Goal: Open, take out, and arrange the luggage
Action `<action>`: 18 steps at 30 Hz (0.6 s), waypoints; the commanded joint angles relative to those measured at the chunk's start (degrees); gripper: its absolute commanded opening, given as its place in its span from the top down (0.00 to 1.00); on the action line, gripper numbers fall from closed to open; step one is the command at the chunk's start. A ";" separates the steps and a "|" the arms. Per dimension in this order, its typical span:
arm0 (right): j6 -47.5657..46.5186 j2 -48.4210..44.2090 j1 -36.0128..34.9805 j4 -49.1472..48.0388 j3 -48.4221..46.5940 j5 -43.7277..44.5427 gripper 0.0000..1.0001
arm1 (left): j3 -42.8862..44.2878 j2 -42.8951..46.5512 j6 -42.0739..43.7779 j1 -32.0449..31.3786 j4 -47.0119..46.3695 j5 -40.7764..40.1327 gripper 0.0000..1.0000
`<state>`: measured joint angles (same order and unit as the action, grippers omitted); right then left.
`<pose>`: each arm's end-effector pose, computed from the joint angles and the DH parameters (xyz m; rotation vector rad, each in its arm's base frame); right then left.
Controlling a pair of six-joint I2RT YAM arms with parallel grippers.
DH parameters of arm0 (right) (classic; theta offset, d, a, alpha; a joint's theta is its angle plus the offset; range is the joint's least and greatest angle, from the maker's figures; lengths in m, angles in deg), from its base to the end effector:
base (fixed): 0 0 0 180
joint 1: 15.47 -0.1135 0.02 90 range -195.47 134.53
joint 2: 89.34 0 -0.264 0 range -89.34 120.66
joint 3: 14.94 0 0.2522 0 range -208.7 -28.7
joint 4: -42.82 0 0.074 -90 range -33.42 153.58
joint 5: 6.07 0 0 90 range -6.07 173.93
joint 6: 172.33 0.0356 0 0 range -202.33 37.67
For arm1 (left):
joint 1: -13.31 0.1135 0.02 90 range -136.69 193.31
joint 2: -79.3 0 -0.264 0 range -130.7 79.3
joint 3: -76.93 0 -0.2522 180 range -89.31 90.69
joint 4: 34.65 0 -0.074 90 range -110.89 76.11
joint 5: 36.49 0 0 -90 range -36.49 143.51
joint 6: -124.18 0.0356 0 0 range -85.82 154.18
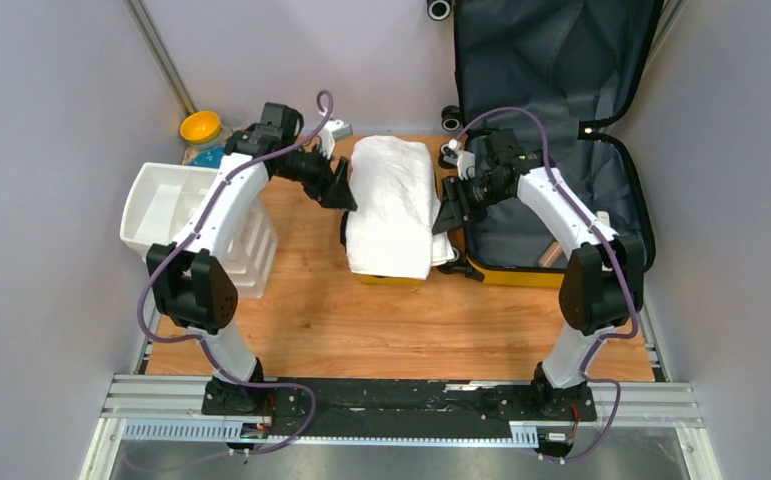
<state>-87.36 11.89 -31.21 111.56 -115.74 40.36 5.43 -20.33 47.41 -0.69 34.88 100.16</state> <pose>0.3390 0.1210 0.2773 -0.6689 2.5705 1.0995 0.3446 -0.1126 0.3269 0.8434 2.3104 -1.0581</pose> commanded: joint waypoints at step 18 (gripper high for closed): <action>-0.23 -9.82 12.23 1.18 -6.13 3.67 0.19 | 4.40 -9.33 33.53 -15.26 -13.66 -4.19 0.14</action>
<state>-86.86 5.77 -18.95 112.91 -122.80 43.40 8.49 -25.53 77.71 -13.98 24.93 97.67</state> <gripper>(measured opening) 0.810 0.859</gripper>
